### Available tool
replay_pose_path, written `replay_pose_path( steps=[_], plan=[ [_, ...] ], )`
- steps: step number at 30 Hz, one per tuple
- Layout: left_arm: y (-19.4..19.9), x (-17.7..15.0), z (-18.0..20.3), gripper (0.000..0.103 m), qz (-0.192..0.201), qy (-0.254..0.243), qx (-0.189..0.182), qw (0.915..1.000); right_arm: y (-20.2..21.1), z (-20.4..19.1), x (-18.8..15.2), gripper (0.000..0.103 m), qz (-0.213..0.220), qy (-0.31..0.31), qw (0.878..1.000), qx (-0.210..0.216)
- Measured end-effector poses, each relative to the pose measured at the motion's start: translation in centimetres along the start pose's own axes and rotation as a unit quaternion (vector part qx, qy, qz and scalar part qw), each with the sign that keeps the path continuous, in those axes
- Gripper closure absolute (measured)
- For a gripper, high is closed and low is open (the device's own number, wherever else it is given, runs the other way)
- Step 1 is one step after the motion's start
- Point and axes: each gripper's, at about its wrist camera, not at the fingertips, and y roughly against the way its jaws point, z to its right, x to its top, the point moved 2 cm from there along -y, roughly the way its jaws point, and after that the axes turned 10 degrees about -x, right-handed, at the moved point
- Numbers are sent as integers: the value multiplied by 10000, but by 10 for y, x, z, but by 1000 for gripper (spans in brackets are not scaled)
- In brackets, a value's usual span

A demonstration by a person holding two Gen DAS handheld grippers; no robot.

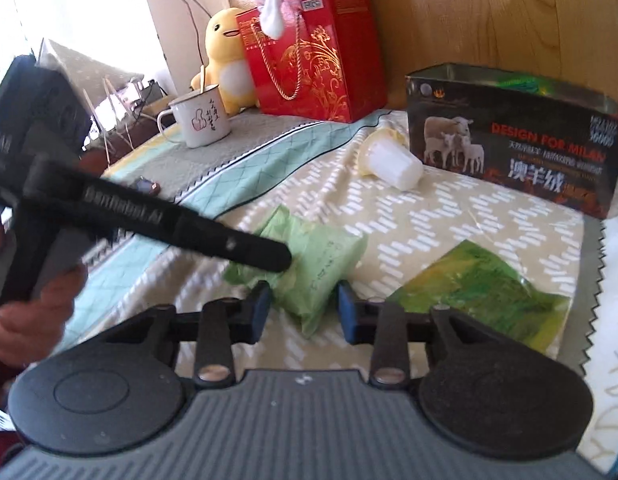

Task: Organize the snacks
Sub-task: 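Carry the pale green packet into the black box and release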

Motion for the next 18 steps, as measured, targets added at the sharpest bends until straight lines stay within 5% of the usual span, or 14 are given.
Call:
replay_pose_path(
  steps=[12, 18],
  plan=[
    [-40, -2, 39, 75, -441, -465, -329, 9974, 31, 36, -24, 66, 138, -549, 9973, -479],
    [-31, 25, 52, 75, -204, -660, -398, 9968, 39, 41, -8, 66, 473, -553, 9958, -548]
  ],
)
